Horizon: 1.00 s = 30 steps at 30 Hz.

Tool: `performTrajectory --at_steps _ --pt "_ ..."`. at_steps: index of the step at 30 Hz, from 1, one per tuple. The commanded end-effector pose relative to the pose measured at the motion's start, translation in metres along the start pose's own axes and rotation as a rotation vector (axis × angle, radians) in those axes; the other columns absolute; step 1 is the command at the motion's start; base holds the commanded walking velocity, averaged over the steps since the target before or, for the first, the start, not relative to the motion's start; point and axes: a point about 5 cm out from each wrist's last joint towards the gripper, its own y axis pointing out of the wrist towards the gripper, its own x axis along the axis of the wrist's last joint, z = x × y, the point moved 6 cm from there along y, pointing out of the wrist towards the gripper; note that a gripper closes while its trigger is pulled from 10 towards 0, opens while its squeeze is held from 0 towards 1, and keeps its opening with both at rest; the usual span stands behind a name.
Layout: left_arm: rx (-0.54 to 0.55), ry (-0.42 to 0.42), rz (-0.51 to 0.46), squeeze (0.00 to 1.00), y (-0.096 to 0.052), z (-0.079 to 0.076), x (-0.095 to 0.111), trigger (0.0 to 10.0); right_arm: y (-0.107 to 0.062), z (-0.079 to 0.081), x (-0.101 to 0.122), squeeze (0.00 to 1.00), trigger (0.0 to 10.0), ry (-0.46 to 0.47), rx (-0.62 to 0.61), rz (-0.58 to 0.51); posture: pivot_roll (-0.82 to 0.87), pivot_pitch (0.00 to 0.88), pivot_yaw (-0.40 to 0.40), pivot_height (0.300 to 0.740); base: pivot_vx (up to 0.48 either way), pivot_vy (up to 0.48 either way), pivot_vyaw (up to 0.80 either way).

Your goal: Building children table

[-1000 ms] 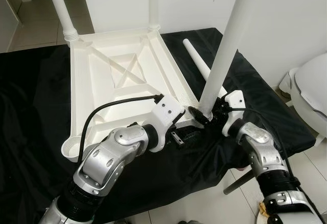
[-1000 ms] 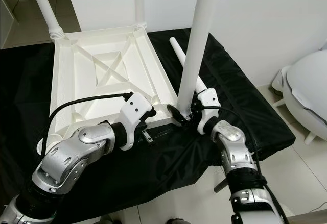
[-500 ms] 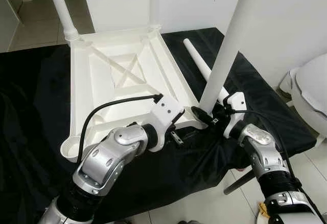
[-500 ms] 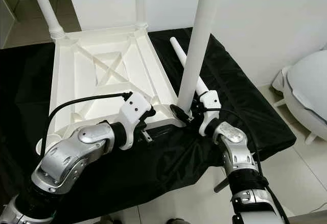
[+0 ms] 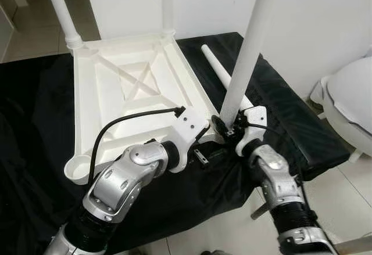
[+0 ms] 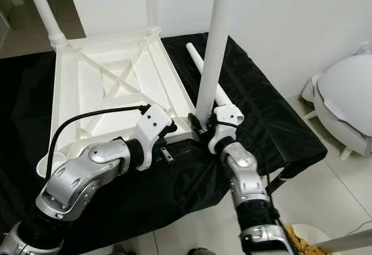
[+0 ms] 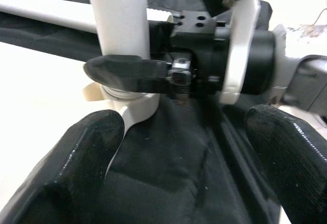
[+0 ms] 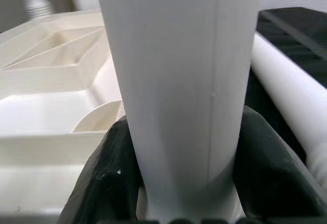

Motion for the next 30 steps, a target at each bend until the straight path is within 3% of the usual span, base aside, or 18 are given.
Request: performTrajectory --at_steps 1,5,9,12,13,14,15,26,27,30 --pt "-0.007 -0.005 0.009 0.0 -0.001 -0.001 -0.002 10.0 0.002 -0.003 0.006 0.0 0.0 0.054 -0.117 -0.031 -0.02 0.096 0.015 0.74 0.0 0.0 0.0" --pt "-0.007 -0.006 0.008 0.0 -0.001 -0.002 -0.002 10.0 0.002 -0.003 0.007 0.0 0.0 0.059 -0.16 -0.04 -0.02 0.096 0.015 0.74 0.0 0.0 0.0" --pt "-0.015 -0.007 0.005 0.0 0.001 -0.004 -0.001 10.0 0.009 0.018 0.002 0.0 0.0 0.091 -0.215 -0.013 -0.03 0.096 0.013 0.74 0.0 0.0 0.0" --pt "-0.015 -0.008 0.004 0.0 0.002 -0.004 -0.001 10.0 0.008 0.018 0.004 0.0 0.0 0.091 -0.219 -0.017 -0.03 0.096 0.013 0.74 0.0 0.0 0.0" --pt "-0.013 -0.008 0.004 0.0 0.001 -0.004 -0.002 10.0 0.007 0.016 0.006 0.0 10.0 0.073 -0.216 -0.027 -0.03 0.097 0.012 0.74 0.0 0.0 0.0" --pt "-0.011 -0.008 0.005 0.0 0.002 -0.003 -0.002 10.0 0.006 0.013 0.009 0.34 10.0 0.07 -0.221 -0.038 -0.03 0.097 0.012 0.74 0.0 0.0 0.0" --pt "-0.008 -0.008 0.004 0.0 0.002 -0.003 -0.002 10.0 0.004 0.011 0.011 1.0 10.0 0.062 -0.22 -0.051 -0.03 0.097 0.012 0.74 0.0 0.0 0.0" --pt "0.017 -0.011 -0.008 0.0 0.003 0.002 0.0 10.0 -0.005 0.007 0.022 1.0 10.0 0.003 -0.195 -0.1 -0.04 0.1 0.007 0.74 0.0 0.0 0.0" --pt "0.024 -0.014 -0.01 0.0 0.004 0.003 0.0 10.0 -0.01 0.007 0.023 0.0 10.0 -0.003 -0.189 -0.107 -0.04 0.101 0.006 0.74 0.0 0.0 0.0" --pt "0.031 -0.015 -0.009 0.0 0.005 0.005 -0.001 10.0 -0.014 0.007 0.024 0.0 10.0 -0.004 -0.18 -0.115 -0.04 0.101 0.006 0.74 0.0 0.0 0.0"
